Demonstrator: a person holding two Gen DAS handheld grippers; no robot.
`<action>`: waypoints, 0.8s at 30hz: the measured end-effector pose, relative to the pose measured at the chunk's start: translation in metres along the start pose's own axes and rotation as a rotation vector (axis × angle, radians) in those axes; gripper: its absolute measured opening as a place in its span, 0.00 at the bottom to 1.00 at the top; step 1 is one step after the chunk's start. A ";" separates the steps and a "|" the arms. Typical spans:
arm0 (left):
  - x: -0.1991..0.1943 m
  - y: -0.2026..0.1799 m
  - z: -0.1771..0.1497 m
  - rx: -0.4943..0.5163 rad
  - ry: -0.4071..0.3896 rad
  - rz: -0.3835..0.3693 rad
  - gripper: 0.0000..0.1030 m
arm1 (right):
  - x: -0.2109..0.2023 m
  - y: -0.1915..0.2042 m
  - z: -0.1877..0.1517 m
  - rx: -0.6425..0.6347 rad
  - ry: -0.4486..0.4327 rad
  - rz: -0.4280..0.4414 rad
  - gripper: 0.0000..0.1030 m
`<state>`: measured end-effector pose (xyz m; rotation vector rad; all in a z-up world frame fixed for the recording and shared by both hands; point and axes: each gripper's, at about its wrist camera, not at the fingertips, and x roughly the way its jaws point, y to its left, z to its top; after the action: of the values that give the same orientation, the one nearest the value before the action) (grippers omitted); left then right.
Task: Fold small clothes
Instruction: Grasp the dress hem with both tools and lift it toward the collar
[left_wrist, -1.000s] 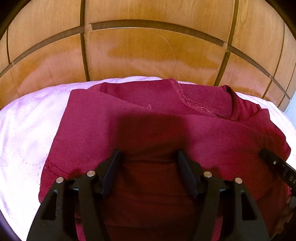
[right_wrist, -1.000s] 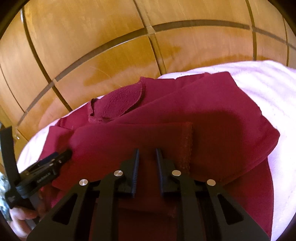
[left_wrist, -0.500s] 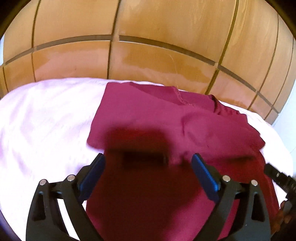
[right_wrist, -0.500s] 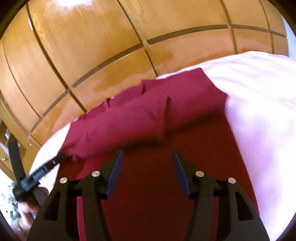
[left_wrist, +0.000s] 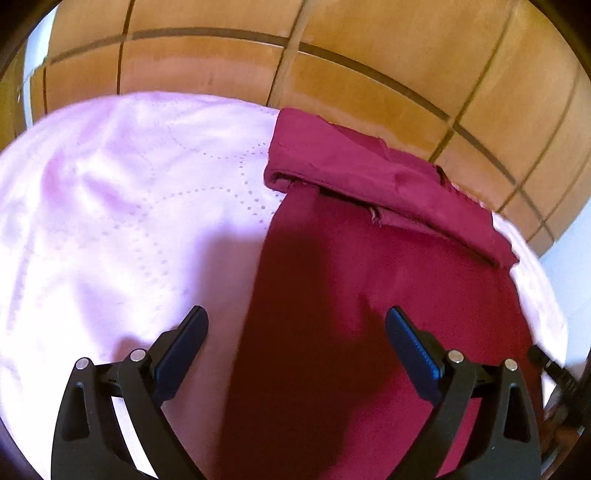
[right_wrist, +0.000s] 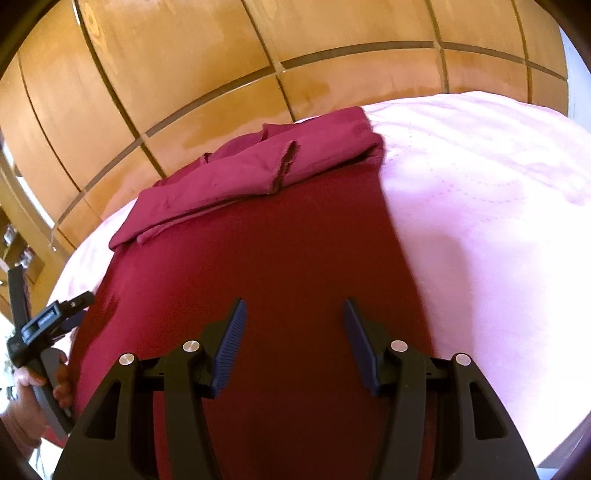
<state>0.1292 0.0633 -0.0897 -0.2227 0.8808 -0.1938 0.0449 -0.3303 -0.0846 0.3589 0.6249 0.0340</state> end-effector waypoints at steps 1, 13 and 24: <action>-0.003 -0.001 -0.002 0.018 0.003 0.006 0.94 | -0.006 -0.008 0.000 0.025 -0.003 0.013 0.52; -0.042 0.048 -0.034 0.002 0.061 -0.083 0.95 | -0.072 -0.097 -0.025 0.211 0.002 0.119 0.52; -0.061 0.045 -0.057 0.056 0.128 -0.269 0.71 | -0.069 -0.112 -0.063 0.347 0.069 0.323 0.51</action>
<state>0.0504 0.1155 -0.0914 -0.2788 0.9697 -0.4863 -0.0559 -0.4245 -0.1305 0.7953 0.6359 0.2501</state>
